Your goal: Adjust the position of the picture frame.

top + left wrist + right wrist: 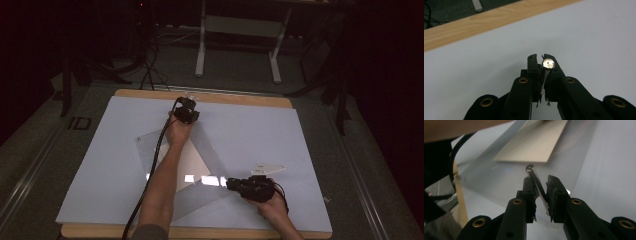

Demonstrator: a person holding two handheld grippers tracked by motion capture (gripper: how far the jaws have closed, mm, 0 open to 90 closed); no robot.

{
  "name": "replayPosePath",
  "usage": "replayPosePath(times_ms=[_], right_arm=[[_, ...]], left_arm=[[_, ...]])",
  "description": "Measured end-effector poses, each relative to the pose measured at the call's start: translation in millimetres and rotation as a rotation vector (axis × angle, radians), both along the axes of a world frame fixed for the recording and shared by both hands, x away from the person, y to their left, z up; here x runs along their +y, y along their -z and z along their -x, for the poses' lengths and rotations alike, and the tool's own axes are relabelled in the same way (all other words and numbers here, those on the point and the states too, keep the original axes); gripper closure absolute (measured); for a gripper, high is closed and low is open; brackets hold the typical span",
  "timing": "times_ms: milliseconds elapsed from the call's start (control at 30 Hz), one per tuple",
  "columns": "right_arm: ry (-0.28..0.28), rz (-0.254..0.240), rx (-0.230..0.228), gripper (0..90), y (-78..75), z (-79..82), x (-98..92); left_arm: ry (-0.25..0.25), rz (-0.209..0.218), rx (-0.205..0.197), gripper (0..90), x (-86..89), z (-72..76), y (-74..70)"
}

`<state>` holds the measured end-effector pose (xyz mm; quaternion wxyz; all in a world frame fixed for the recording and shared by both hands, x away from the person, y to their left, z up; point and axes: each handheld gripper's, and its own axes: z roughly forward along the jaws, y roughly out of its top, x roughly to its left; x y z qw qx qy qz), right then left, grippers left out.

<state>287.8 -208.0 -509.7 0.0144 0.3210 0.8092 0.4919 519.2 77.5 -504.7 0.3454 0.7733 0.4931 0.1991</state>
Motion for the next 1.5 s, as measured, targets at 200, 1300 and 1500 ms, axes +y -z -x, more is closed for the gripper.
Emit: replayPosePath(times_ms=[200, 1300, 1500], right_arm=[[0.113, -0.063, 0.005, 75.4, -18.7, -23.9, -22.3], [0.293, -0.061, 0.103, 74.8, -30.6, -170.6, -49.5], [0.327, 0.006, 0.136, 77.0, -13.3, -185.6, -36.7]], left_arm=[[-0.002, 0.052, 0.018, 84.5, 30.9, 2.9, -7.1], [0.065, 0.068, 0.037, 83.8, 96.4, 67.0, -16.9], [-0.008, 0.047, 0.078, 83.8, 94.5, 64.8, 16.5]])
